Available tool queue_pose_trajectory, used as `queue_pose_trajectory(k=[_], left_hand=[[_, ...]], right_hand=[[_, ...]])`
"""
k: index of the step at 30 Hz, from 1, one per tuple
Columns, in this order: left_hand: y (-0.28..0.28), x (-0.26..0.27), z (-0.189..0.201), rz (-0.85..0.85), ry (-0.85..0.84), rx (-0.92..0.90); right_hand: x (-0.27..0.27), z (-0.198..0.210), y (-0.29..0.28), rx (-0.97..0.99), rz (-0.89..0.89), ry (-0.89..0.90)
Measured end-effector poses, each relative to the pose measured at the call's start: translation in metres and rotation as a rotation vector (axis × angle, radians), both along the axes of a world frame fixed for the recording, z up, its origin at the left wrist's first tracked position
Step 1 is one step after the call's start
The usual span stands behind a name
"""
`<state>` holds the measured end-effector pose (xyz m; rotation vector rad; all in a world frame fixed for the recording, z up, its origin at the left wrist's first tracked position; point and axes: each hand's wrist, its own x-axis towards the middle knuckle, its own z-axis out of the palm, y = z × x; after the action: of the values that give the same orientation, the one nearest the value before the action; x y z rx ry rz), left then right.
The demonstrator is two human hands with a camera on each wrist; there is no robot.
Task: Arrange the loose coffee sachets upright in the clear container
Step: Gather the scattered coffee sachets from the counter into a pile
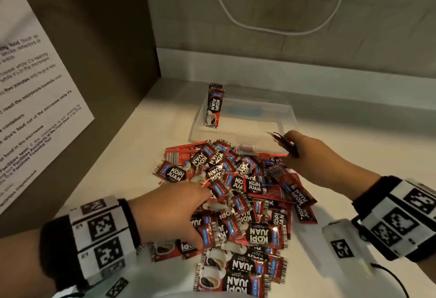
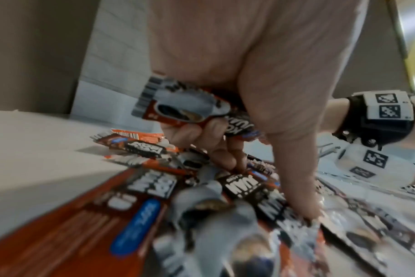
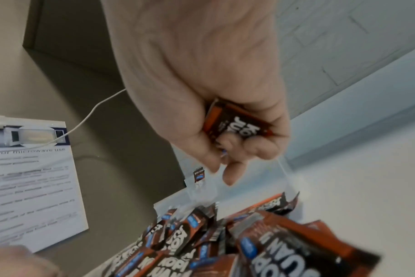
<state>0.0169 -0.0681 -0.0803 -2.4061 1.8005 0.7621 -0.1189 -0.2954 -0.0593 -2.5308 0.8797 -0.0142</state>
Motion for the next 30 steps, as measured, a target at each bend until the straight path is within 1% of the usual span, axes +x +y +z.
queue_pose_trajectory(k=[4, 6, 9, 13, 14, 17, 18, 20, 22, 24, 27, 28, 30], left_hand=[[-0.003, 0.004, -0.002, 0.045, 0.031, -0.050], [-0.005, 0.008, 0.001, 0.061, 0.083, -0.091], [-0.008, 0.014, 0.004, 0.077, 0.194, -0.127], [-0.015, 0.023, 0.010, 0.151, 0.365, -0.202], [-0.018, 0.024, 0.014, 0.193, 0.428, -0.212], [-0.024, 0.030, 0.024, 0.370, 0.717, -0.295], [-0.026, 0.032, 0.027, 0.403, 0.754, -0.318], [-0.031, 0.036, 0.029, 0.405, 0.723, -0.353], [-0.035, 0.039, 0.029, 0.388, 0.610, -0.358], [-0.035, 0.040, 0.027, 0.326, 0.439, -0.330], [-0.032, 0.034, 0.022, 0.201, 0.190, -0.171], [-0.031, 0.030, 0.020, 0.172, 0.127, -0.111], [-0.030, 0.025, 0.013, 0.149, 0.057, -0.034]], right_hand=[[-0.006, -0.005, -0.002, -0.039, 0.008, 0.286], [-0.009, -0.011, -0.001, -0.040, 0.034, 0.337], [-0.011, -0.017, 0.001, -0.021, 0.051, 0.318], [-0.011, -0.014, -0.005, 0.007, 0.024, 0.227], [-0.011, -0.012, -0.007, 0.030, 0.015, 0.202], [-0.011, -0.006, -0.011, 0.161, 0.000, 0.079], [-0.011, -0.004, -0.011, 0.217, 0.001, 0.025], [-0.010, 0.000, -0.009, 0.303, 0.035, -0.056], [-0.008, -0.002, -0.007, 0.306, 0.132, -0.064], [-0.005, -0.006, -0.007, 0.270, 0.230, -0.021], [-0.002, -0.011, -0.004, 0.193, 0.331, 0.093], [-0.001, -0.013, -0.003, 0.132, 0.354, 0.146], [0.001, -0.018, -0.001, 0.003, 0.392, 0.228]])
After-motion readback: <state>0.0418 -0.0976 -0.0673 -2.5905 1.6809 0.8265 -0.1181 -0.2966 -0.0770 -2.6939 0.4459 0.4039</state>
